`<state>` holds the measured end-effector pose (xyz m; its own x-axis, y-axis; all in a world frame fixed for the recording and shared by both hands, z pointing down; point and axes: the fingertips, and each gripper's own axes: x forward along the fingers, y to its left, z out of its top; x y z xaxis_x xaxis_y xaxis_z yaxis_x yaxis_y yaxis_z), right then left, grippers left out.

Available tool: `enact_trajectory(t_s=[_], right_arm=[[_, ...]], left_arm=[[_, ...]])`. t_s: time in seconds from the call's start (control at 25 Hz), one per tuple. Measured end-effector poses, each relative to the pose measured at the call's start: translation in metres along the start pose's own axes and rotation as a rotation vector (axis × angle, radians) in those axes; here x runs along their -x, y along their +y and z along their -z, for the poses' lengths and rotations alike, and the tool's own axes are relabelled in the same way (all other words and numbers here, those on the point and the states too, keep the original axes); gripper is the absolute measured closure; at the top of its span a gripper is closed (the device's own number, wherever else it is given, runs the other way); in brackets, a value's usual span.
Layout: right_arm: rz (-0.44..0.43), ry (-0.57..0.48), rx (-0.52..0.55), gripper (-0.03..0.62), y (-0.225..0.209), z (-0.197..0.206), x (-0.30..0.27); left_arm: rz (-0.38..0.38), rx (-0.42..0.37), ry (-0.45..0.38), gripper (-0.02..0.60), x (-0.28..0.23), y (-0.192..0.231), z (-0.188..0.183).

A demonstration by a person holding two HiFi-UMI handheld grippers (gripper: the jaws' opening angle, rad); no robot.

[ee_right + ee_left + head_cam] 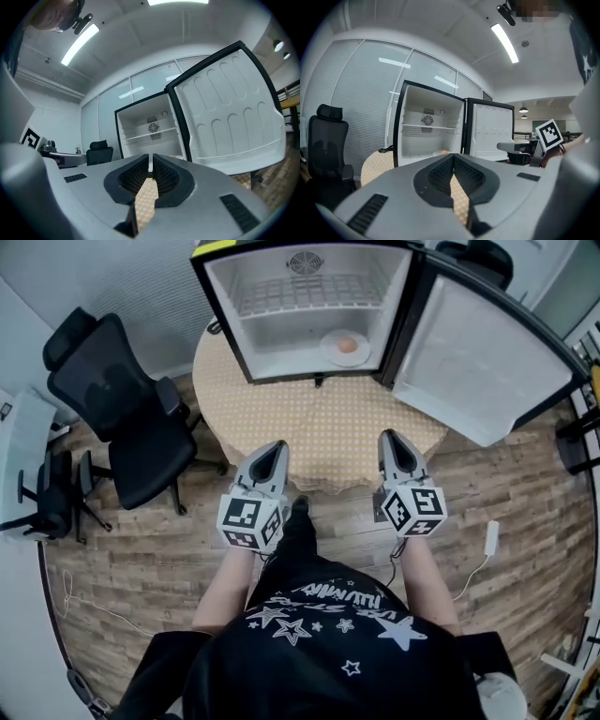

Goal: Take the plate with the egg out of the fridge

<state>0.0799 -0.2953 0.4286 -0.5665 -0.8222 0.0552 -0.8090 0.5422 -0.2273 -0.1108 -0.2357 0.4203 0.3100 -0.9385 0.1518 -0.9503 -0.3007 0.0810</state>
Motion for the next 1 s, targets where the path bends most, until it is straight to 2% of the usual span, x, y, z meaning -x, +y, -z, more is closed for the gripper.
enact_trajectory(t_s=[0.24, 0.56, 0.76, 1.0], right_arm=[[0.060, 0.020, -0.009, 0.551, -0.019, -0.004, -0.046], [0.101, 0.040, -0.029, 0.551, -0.026, -0.006, -0.108], [0.191, 0.051, -0.029, 0.551, -0.043, -0.008, -0.134], [0.189, 0.099, -0.073, 0.551, -0.051, 0.008, -0.173]], left_arm=[[0.065, -0.014, 0.038, 0.575, -0.053, 0.027, -0.006], [0.099, 0.004, 0.054, 0.575, -0.099, 0.074, -0.011], [0.136, 0.010, 0.077, 0.575, -0.129, 0.095, -0.009], [0.182, 0.014, 0.099, 0.575, -0.161, 0.114, -0.003]])
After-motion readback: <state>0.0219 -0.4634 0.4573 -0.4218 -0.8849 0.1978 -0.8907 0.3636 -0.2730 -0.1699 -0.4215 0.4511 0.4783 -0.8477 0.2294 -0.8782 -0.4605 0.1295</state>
